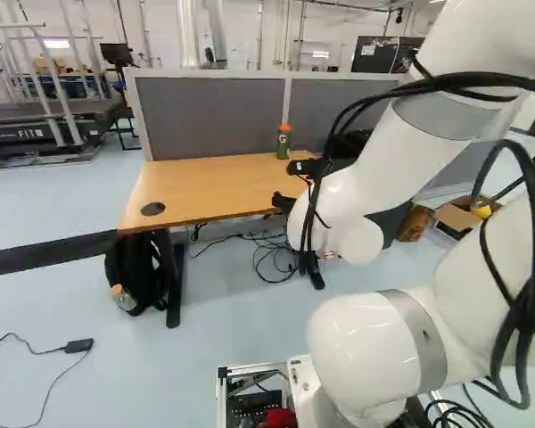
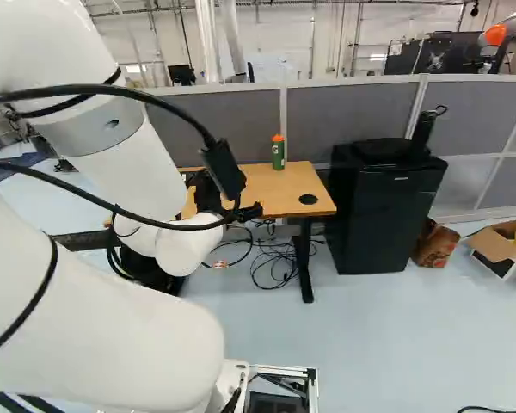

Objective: Pick up the green bottle from the table

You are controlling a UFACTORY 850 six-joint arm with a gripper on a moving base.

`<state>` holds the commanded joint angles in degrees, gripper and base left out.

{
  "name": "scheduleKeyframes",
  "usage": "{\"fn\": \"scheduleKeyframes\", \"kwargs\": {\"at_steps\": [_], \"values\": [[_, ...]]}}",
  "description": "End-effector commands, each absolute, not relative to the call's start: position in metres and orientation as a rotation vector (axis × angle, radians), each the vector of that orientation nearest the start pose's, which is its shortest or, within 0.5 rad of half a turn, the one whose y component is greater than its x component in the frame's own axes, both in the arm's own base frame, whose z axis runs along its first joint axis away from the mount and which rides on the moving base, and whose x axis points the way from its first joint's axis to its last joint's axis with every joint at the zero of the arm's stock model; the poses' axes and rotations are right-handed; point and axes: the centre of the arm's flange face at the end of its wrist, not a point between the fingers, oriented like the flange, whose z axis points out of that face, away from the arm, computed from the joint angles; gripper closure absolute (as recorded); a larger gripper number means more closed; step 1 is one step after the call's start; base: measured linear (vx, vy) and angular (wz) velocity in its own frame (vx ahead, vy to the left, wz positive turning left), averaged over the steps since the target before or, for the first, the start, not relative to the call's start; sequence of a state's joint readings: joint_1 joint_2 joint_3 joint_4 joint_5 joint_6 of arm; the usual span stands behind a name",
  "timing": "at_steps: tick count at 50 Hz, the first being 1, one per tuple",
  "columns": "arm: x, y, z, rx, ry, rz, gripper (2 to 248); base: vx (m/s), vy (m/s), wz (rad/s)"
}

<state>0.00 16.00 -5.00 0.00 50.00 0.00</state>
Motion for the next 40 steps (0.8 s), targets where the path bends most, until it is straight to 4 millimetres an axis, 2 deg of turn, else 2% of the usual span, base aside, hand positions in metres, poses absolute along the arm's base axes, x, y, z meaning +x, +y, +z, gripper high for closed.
{"fn": "scheduleKeyframes", "kwargs": {"at_steps": [13, 40], "values": [[0.2703, 0.0, 0.3656, -2.558, 0.0, -1.824, 3, 0.134, -0.035, -0.184], [0.2703, 0.0, 0.3656, -2.558, 0.0, -1.824, 3, 0.161, -0.004, -0.037]]}}
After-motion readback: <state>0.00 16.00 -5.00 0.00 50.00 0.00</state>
